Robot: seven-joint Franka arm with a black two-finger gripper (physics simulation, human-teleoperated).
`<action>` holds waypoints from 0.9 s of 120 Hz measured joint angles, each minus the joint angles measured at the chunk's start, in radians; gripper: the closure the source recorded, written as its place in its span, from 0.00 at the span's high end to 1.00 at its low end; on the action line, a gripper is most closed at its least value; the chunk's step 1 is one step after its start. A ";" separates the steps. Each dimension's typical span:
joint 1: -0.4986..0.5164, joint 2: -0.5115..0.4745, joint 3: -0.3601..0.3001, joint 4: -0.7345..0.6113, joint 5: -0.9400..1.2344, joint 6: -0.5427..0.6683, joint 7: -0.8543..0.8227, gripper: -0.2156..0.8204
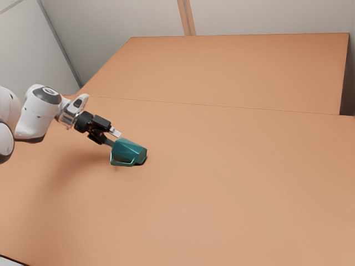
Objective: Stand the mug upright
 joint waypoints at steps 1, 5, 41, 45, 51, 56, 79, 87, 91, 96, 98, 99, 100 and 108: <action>0.000 0.002 0.000 0.001 0.000 0.000 0.002 0.79; 0.000 0.010 0.000 0.003 -0.003 0.001 0.009 0.79; -0.001 0.056 -0.002 0.022 -0.038 -0.005 0.056 0.78; -0.001 0.057 -0.003 0.022 -0.042 -0.009 0.059 0.75; 0.000 0.061 -0.004 0.021 -0.047 -0.015 0.065 0.68; 0.000 0.063 -0.004 0.021 -0.053 -0.020 0.069 0.62; 0.000 0.066 -0.006 0.021 -0.068 -0.037 0.086 0.30; 0.000 0.064 -0.007 0.021 -0.070 -0.043 0.092 0.21; 0.000 0.063 -0.008 0.022 -0.071 -0.047 0.096 0.18; 0.001 0.061 -0.008 0.022 -0.072 -0.051 0.102 0.15; 0.001 0.060 -0.008 0.022 -0.072 -0.052 0.104 0.14; 0.001 0.059 -0.008 0.022 -0.072 -0.053 0.105 0.13; 0.001 0.059 -0.009 0.022 -0.072 -0.053 0.106 0.13; -0.001 0.055 -0.010 0.022 -0.072 -0.057 0.115 0.10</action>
